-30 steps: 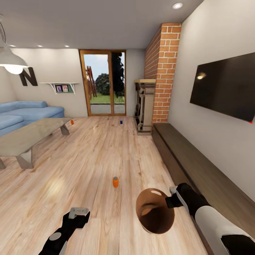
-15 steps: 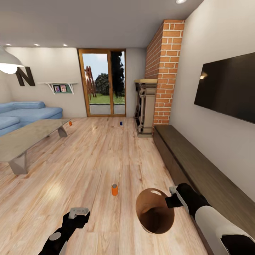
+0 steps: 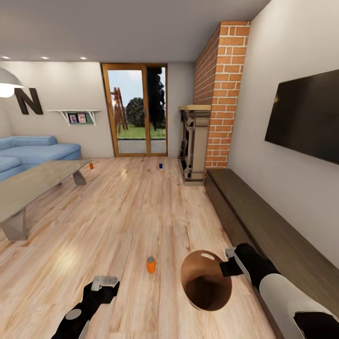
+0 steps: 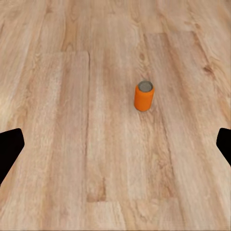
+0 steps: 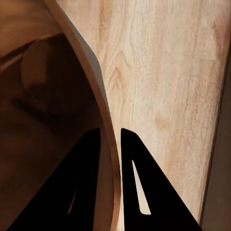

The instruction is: Put the three can of soda from the living room inside the tash can in the kitchen.

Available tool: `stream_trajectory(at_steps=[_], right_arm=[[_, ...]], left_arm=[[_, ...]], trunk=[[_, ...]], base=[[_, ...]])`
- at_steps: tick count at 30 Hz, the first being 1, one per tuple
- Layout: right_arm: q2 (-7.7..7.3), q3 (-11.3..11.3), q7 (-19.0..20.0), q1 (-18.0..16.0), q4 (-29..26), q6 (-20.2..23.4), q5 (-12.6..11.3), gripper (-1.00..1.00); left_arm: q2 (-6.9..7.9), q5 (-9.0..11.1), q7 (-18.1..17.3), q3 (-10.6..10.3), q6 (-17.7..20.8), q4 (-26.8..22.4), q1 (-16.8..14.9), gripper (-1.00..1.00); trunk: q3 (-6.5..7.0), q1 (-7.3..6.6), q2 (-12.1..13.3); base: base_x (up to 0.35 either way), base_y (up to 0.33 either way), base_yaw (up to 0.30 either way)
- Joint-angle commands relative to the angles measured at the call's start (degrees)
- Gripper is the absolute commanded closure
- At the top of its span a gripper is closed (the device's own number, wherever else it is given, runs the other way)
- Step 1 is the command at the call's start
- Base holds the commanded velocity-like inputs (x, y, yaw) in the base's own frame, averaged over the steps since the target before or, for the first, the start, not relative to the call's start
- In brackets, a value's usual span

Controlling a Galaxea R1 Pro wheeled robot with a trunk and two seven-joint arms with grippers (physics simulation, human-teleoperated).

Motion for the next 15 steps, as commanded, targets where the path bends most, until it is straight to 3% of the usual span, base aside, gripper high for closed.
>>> stream_trajectory(at_steps=[1, 15], right_arm=[[0.01, -0.14, 0.20, -0.03, -0.03, 0.09, -0.89, 1.00], [0.01, -0.05, 0.15, -0.03, -0.03, 0.33, -0.83, 1.00]], left_arm=[[0.00, -0.02, 0.00, 0.00, 0.00, 0.01, 0.00, -1.00], [0.00, -0.09, 0.00, 0.00, 0.11, 0.04, 0.00, -1.00]], trunk=[[0.01, 0.00, 0.00], [0.01, 0.00, 0.00]], base=[[0.323, 0.000, 0.000], [0.323, 0.000, 0.000]])
